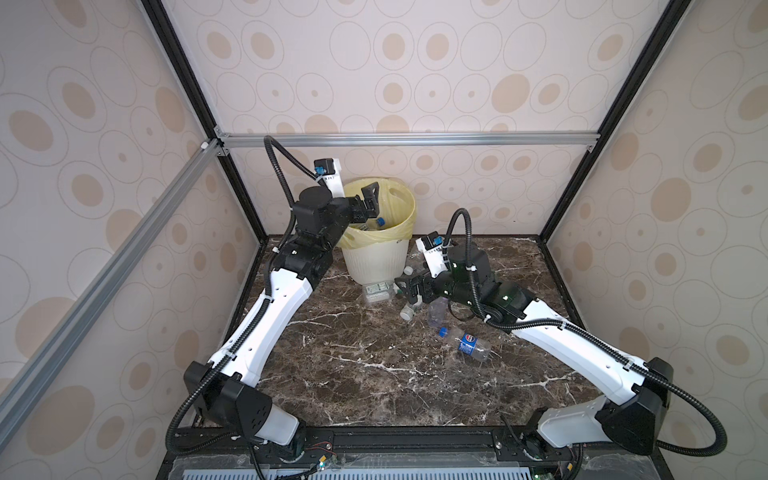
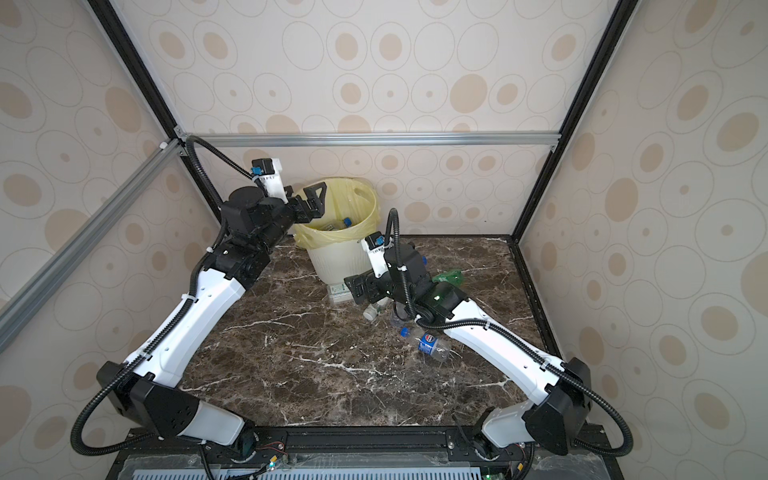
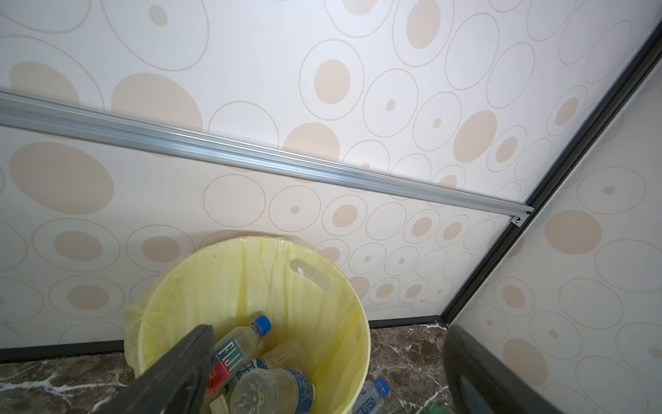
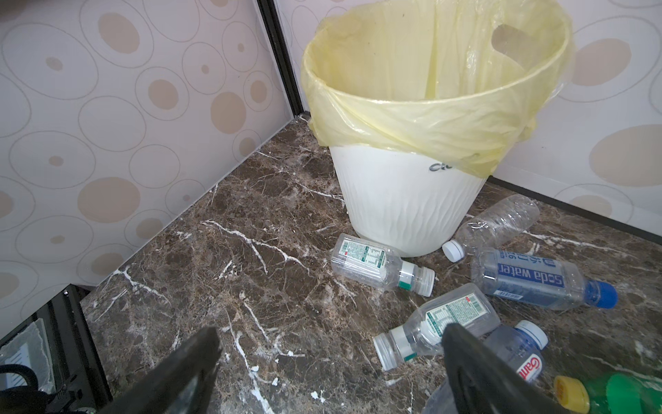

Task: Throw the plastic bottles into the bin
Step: 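Open the left gripper over the bin to drop the bottle, then lower the right gripper onto the blue-label Pepsi bottle while the left withdraws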

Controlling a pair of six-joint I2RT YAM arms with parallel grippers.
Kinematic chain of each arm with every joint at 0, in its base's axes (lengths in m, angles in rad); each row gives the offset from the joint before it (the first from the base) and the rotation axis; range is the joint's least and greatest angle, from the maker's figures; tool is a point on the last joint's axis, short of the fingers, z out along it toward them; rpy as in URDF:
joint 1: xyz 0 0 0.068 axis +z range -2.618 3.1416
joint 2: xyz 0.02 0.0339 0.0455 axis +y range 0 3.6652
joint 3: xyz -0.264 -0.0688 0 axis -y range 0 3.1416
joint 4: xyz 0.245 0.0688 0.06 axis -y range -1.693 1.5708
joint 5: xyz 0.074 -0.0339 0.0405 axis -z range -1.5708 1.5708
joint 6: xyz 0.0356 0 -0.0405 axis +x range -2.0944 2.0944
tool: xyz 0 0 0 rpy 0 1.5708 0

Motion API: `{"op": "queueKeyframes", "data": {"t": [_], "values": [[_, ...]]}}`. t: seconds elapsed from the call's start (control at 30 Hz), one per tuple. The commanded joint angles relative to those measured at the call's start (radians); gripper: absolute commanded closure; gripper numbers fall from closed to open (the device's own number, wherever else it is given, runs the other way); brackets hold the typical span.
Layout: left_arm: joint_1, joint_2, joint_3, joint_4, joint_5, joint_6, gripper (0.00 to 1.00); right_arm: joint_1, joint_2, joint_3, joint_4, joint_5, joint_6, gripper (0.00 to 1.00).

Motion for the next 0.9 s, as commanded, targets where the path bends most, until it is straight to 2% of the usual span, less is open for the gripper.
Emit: {"op": "queueKeyframes", "data": {"t": [0.0,0.23,0.43,0.67,0.87], "values": [[0.002,-0.027,-0.080,0.017,0.023,-0.042,0.01,-0.002,-0.033,-0.028,-0.020,0.015,0.013,0.00],[0.002,-0.125,-0.269,0.066,0.103,-0.125,0.01,-0.021,-0.051,-0.087,-0.090,0.064,0.020,0.00],[-0.013,-0.177,-0.433,0.151,0.202,-0.230,0.01,-0.071,-0.109,-0.215,-0.113,0.088,0.050,0.00],[-0.135,-0.229,-0.578,0.234,0.176,-0.280,0.01,-0.147,-0.165,-0.335,-0.212,0.128,0.097,0.00],[-0.238,-0.202,-0.672,0.273,0.170,-0.307,0.01,-0.176,-0.211,-0.426,-0.279,0.127,0.125,0.00]]}}
